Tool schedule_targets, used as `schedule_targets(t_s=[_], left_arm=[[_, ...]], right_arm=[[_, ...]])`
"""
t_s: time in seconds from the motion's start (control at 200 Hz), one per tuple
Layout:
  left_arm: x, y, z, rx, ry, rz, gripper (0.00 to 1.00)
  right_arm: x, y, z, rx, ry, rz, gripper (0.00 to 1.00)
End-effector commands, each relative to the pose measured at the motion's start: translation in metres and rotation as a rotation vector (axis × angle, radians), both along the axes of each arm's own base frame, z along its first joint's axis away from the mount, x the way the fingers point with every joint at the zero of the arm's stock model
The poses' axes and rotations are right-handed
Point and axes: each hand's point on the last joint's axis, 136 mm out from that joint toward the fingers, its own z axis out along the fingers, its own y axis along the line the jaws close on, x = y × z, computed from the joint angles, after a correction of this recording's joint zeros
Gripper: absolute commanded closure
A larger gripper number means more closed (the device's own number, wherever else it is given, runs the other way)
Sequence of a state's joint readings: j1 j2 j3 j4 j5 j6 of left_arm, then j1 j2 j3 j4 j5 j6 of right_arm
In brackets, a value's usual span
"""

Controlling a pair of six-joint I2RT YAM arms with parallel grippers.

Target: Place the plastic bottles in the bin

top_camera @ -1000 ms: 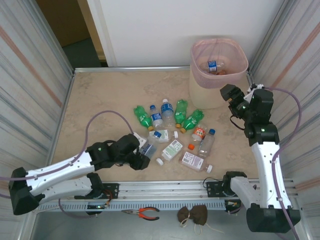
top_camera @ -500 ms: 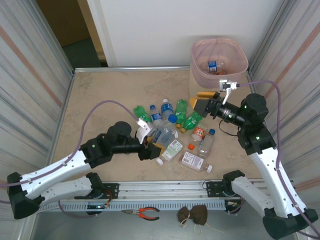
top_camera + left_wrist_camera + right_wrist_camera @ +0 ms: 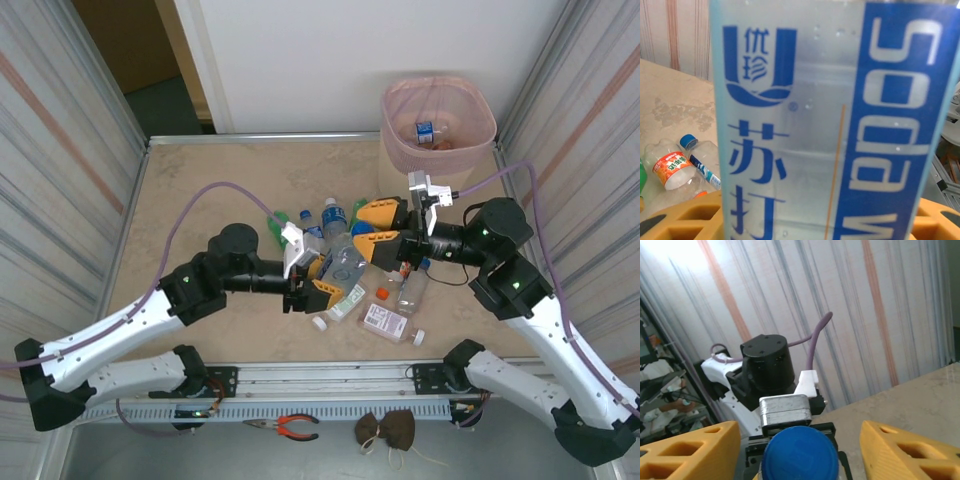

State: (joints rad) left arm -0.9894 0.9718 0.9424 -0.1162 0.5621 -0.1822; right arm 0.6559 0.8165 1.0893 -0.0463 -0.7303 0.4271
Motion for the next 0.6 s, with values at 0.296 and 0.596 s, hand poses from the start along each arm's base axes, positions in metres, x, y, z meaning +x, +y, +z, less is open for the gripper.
schedule_targets(t_s=[0.296,0.596], left_arm=[[-0.0030,-0.0013,0.0238,-0.063,-0.067,-0.035,0.53],[0.0009,0.0068,0.0247,-0.067,-0.087,0.015,0.36]], right_arm=[[-0.0178,0.0020,0.0189,0.023,-0.067,0.017,0.71],[-0.0153,0.0046,0.0197,0.017,-0.065,0.003,0.78]])
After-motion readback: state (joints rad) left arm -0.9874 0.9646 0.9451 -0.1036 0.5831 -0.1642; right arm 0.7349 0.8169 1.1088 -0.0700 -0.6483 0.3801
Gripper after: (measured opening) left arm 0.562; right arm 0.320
